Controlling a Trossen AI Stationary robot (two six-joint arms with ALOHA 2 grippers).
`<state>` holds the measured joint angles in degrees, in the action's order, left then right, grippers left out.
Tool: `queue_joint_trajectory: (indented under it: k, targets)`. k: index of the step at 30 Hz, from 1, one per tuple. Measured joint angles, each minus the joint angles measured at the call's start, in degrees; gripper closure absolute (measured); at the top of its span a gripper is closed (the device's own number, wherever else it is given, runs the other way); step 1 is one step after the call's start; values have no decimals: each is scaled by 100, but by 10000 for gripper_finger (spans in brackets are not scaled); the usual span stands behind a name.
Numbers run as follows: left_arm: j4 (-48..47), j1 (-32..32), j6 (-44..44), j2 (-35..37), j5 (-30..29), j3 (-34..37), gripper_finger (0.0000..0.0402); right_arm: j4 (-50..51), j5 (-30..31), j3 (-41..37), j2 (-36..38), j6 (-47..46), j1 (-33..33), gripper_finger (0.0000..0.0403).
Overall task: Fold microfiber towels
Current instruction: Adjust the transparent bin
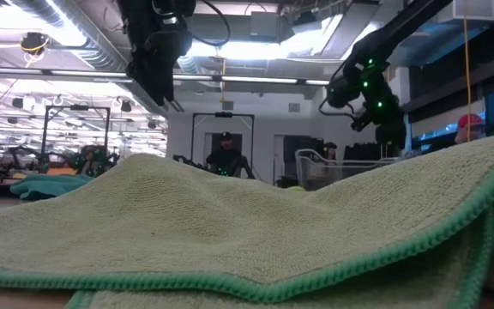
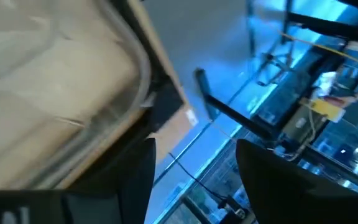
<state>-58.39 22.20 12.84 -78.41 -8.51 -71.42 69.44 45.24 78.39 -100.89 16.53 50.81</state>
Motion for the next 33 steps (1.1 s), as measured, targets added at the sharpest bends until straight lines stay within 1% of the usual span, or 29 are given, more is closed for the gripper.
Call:
queue_joint_trajectory:
  k: [3,4,5,6,8,12,13,14,15,18,21,25,28,30,33]
  targets:
    - [-2,2,-7,2,0,0,166,-8,383,0,335,-153,-13,178]
    - [0,0,-30,0,0,0,166,-5,399,0,479,-273,-20,178]
    - [-2,2,-64,0,0,0,166,6,300,0,647,-412,-55,178]
    - [0,2,-98,0,0,0,166,38,8,0,845,-565,-90,178]
    - [0,1,-103,0,-1,0,166,162,-975,0,1278,-887,-203,178]
    - [0,0,-102,0,-2,0,166,244,-3783,-2,2142,-1536,-485,178]
    - [0,0,-101,2,0,0,166,214,-4290,-21,2343,-1661,-584,178]
    - [0,0,-101,0,0,0,166,138,-4615,-84,2544,-1755,-714,178]
    - [0,0,-102,0,0,0,166,26,-4786,-190,2730,-1776,-866,178]
    - [1,1,-103,1,-1,0,166,-360,-4881,-747,3201,-1906,-1355,178]
    - [2,0,-103,0,0,0,166,-607,-4852,-1666,3571,-2529,-1809,178]
    - [6,0,-102,0,0,0,166,-1097,-4676,-3076,3749,-3340,-2317,178]
    - [44,0,-103,0,0,0,166,-1767,-4537,-3942,3751,-3929,-2645,178]
    - [115,0,-103,0,0,0,166,-2265,-4111,-4357,3752,-4116,-2785,178]
    - [207,0,-103,0,0,0,166,-3014,-3029,-4764,3754,-4371,-2824,178]
